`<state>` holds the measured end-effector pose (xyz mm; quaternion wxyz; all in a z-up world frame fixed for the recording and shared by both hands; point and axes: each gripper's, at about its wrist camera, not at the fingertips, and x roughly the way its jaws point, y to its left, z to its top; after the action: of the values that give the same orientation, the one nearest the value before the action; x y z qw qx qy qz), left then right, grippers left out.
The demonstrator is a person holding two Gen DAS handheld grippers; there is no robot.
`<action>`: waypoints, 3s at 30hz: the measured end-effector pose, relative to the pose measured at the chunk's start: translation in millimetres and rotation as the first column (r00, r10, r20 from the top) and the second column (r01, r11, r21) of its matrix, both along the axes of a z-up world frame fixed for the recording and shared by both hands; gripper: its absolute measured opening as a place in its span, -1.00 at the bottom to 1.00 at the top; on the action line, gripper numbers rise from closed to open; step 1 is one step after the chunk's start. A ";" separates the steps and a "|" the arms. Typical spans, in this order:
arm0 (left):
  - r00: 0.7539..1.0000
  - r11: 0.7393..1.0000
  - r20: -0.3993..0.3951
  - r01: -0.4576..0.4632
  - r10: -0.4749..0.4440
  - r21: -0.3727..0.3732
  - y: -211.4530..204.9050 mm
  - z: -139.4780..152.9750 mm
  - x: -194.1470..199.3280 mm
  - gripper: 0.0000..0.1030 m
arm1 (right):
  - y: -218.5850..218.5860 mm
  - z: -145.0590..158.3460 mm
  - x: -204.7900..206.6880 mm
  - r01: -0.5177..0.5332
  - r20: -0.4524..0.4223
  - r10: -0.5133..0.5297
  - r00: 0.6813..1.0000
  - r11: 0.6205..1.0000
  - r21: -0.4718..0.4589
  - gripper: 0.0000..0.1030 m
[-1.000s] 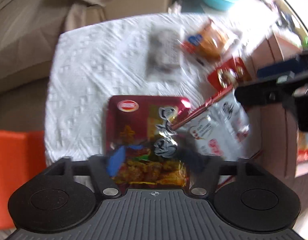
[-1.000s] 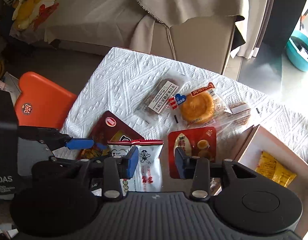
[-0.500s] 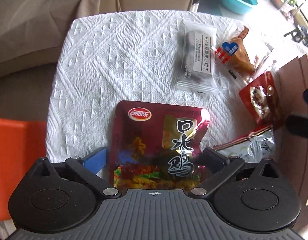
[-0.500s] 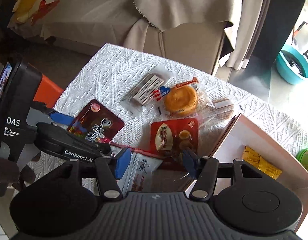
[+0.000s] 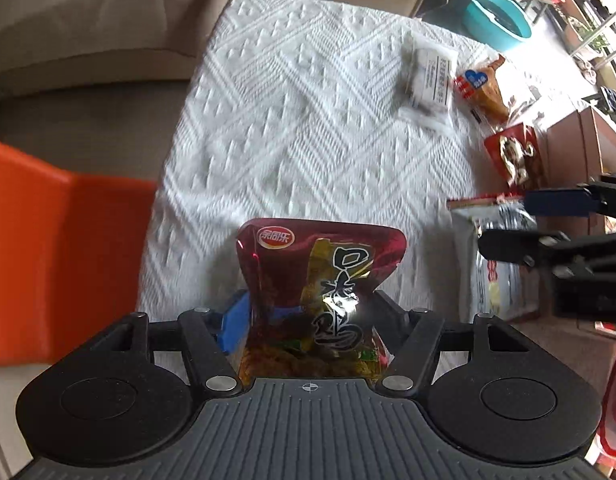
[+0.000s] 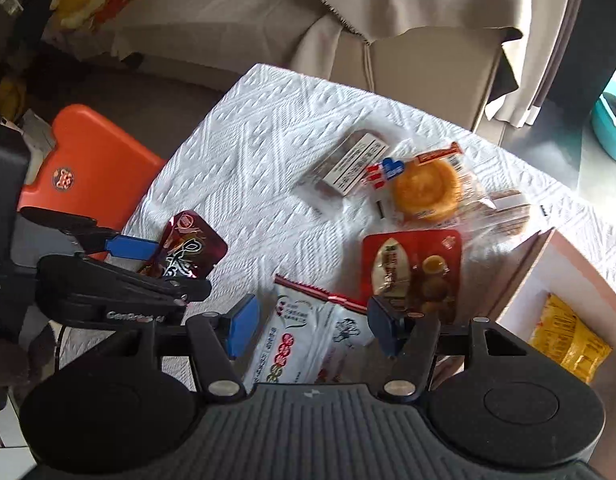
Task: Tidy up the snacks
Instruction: 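Carry both bags to the pink box and lower them inside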
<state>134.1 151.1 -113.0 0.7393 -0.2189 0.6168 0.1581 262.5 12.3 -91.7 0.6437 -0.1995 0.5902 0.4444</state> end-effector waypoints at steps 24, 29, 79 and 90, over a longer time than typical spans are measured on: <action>0.978 0.980 -0.092 0.183 -0.189 -0.074 8.4 10.5 -96.1 0.37 | -43.0 -22.1 -118.8 0.632 -0.050 -0.635 0.771 0.772 -0.065 0.57; 0.980 0.983 -0.085 0.178 -0.182 -0.051 2.8 15.5 -100.3 0.36 | 1.7 -31.5 -124.7 0.542 0.095 -0.534 0.840 0.833 -0.113 0.88; 0.936 0.962 0.348 0.142 -0.055 -0.232 -166.2 78.0 111.7 0.57 | -205.7 79.9 -55.0 0.345 0.253 -0.338 0.907 0.938 0.015 0.48; 0.946 0.951 0.273 0.233 -0.174 -0.202 -172.5 66.5 132.2 0.39 | -193.6 55.2 8.0 0.468 0.208 -0.454 0.866 0.884 -0.021 0.50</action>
<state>266.2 -21.3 -46.5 0.7934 -0.2564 0.5516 -0.0214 270.5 -181.4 -36.4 0.7788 -0.1182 0.5695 0.2349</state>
